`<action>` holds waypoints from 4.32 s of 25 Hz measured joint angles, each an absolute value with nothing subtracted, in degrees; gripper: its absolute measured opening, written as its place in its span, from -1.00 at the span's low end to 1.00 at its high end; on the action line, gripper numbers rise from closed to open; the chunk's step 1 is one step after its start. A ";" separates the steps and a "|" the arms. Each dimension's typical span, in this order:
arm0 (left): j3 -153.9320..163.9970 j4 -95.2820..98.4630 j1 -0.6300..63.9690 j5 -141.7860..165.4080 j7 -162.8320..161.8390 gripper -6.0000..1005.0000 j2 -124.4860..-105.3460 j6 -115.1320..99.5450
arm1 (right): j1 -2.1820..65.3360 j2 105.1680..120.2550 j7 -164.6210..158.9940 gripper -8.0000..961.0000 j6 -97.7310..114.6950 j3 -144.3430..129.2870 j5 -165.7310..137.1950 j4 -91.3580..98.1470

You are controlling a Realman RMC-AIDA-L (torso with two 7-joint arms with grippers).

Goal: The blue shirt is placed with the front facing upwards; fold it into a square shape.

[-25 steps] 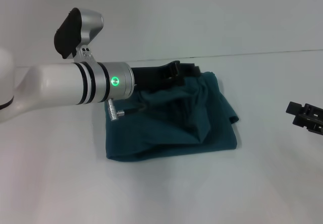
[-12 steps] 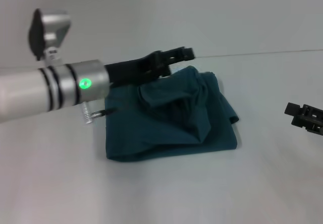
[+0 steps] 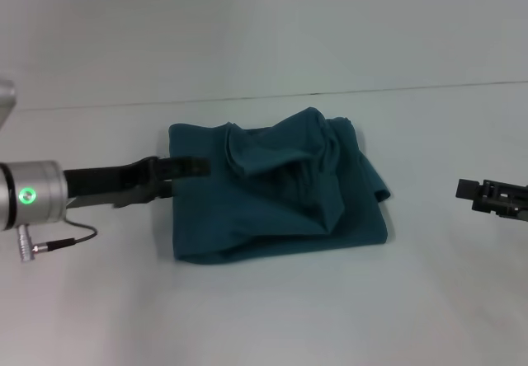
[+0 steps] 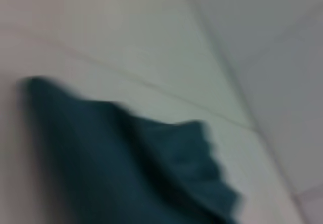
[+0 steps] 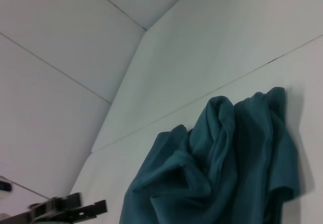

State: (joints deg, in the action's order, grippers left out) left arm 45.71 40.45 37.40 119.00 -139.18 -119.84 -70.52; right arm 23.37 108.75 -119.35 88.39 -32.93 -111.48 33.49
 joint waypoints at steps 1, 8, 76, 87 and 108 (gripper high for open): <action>45.52 40.45 37.14 119.65 -140.33 0.90 -119.93 -69.08 | 23.48 108.68 -119.37 0.93 88.44 -32.83 -111.60 33.49; 48.08 38.65 37.73 120.21 -142.79 0.89 -120.60 -58.69 | 23.49 108.68 -119.22 0.92 88.39 -32.70 -111.54 33.49; 39.71 46.52 33.01 132.06 -147.69 -0.80 -121.35 -78.07 | 22.75 110.09 -117.97 0.90 87.46 -29.69 -111.49 32.60; 38.60 51.28 31.76 132.10 -148.23 -0.72 -121.27 -80.12 | 22.10 110.03 -117.95 0.88 87.50 -29.71 -111.52 32.61; 33.11 42.07 29.11 121.77 -147.48 0.55 -122.64 -75.95 | 22.29 110.31 -117.95 0.85 87.41 -29.70 -111.46 32.68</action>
State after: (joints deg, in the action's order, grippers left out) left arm 33.11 42.07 29.11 121.77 -147.48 -122.64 -75.95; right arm 22.29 110.31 -117.95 87.41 -29.70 -111.46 32.68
